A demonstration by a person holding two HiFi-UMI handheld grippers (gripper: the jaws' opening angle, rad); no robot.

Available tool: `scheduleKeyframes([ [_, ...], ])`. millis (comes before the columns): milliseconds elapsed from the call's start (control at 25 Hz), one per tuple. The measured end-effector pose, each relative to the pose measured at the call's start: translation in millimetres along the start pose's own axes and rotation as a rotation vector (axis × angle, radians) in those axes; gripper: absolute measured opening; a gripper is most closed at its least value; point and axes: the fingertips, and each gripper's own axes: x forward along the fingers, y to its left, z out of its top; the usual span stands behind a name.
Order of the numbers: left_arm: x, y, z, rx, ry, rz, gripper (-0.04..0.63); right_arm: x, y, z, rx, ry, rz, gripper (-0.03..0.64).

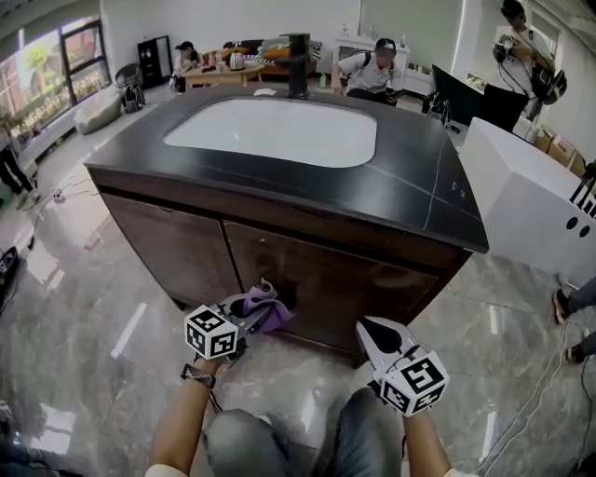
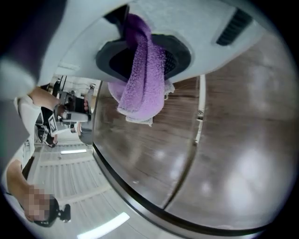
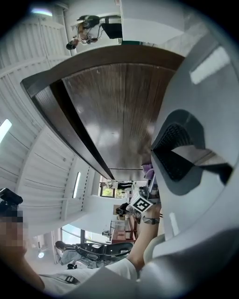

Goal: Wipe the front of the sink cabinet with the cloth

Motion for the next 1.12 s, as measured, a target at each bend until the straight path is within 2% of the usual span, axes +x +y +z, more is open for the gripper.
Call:
scheduleKeyframes([
  [80, -10, 19, -10, -0.030, -0.010, 0.031, 0.081, 9, 4, -2, -0.011, -0.003, 0.016, 0.006],
  [200, -19, 38, -29, -0.020, 0.012, 0.071, 0.077, 18, 10, -11, -0.017, 0.008, 0.040, 0.006],
  [280, -20, 44, -42, 0.005, 0.041, 0.075, 0.071, 22, 13, -18, -0.013, 0.014, 0.051, 0.006],
  [360, -17, 46, -48, 0.005, 0.035, 0.062, 0.071, 25, 13, -25, -0.009, 0.017, 0.057, 0.006],
  [480, -11, 40, -52, -0.026, -0.006, 0.043, 0.067, 22, 10, -35, 0.003, 0.026, 0.051, 0.006],
  [680, 19, 6, -72, -0.002, 0.002, -0.005, 0.066, 8, -1, -51, 0.024, 0.040, 0.022, 0.006],
  [800, 31, -7, -79, -0.044, -0.030, -0.025, 0.064, -2, -10, -58, 0.030, 0.043, -0.002, 0.006],
  [920, 60, -42, -95, 0.005, 0.036, -0.108, 0.060, -18, -22, -67, 0.039, 0.054, -0.041, 0.006],
  [1120, 117, -125, -98, 0.110, 0.088, -0.316, 0.060, -49, -40, -78, 0.051, 0.064, -0.106, 0.006],
])
